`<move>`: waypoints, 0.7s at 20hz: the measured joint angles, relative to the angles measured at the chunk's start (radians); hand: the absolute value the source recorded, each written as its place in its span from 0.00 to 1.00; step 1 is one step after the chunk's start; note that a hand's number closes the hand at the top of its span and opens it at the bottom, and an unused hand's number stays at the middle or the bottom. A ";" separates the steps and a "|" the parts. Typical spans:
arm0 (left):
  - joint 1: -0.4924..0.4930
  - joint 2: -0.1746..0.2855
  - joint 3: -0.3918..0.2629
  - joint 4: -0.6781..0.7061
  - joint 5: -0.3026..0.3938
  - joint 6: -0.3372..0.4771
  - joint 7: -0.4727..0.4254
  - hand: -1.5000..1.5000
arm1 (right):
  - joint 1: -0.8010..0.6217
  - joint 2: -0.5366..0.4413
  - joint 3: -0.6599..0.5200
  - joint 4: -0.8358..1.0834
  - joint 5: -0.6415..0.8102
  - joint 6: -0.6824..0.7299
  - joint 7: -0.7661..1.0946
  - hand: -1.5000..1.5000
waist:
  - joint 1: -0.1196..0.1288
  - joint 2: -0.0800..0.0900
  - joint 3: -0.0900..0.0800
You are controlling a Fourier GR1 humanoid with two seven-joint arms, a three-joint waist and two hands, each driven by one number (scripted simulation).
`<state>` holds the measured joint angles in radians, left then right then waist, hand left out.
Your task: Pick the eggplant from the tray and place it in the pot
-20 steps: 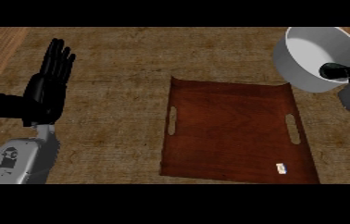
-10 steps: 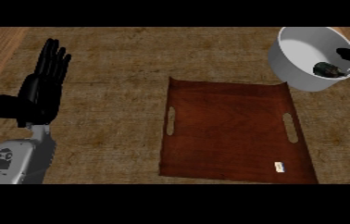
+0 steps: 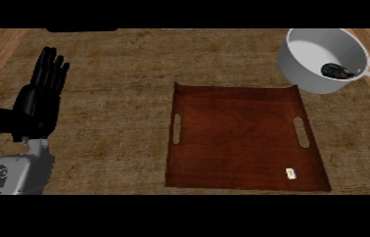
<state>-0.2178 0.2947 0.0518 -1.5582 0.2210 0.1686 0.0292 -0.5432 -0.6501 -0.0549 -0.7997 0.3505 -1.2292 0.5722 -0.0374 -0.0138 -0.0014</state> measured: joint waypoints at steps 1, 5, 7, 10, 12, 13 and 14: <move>0.002 0.000 0.002 -0.002 0.001 -0.001 0.000 0.50 | 0.038 -0.003 -0.009 -0.047 -0.002 -0.010 -0.002 0.00 | -0.003 -0.001 0.000; -0.012 -0.009 -0.004 -0.007 -0.009 0.009 0.017 0.50 | 0.216 -0.010 -0.052 -0.240 -0.016 -0.037 0.000 0.00 | -0.007 0.001 0.000; -0.005 -0.014 -0.007 -0.016 -0.016 0.015 0.020 0.50 | 0.312 -0.008 -0.074 -0.342 -0.013 -0.050 0.009 0.00 | -0.009 0.000 -0.001; -0.006 -0.015 0.002 -0.009 -0.015 0.009 0.010 0.50 | 0.460 0.003 -0.111 -0.496 0.000 -0.064 0.028 0.00 | -0.008 0.002 -0.001; -0.009 -0.013 0.003 -0.017 -0.016 0.010 0.023 0.50 | 0.567 0.017 -0.137 -0.604 0.009 -0.069 0.041 0.00 | -0.007 0.003 -0.001; -0.009 -0.017 0.002 -0.014 -0.018 0.008 0.019 0.50 | 0.620 0.022 -0.155 -0.657 0.006 -0.071 0.043 0.00 | -0.007 0.004 -0.001; -0.022 -0.017 0.005 -0.010 -0.018 0.009 0.026 0.50 | 0.667 0.035 -0.168 -0.708 0.014 -0.072 0.048 0.00 | -0.004 0.005 -0.001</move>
<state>-0.2394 0.2775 0.0568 -1.5678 0.2034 0.1778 0.0550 0.1240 -0.6147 -0.2228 -1.5074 0.3640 -1.3014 0.6198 -0.0413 -0.0091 -0.0024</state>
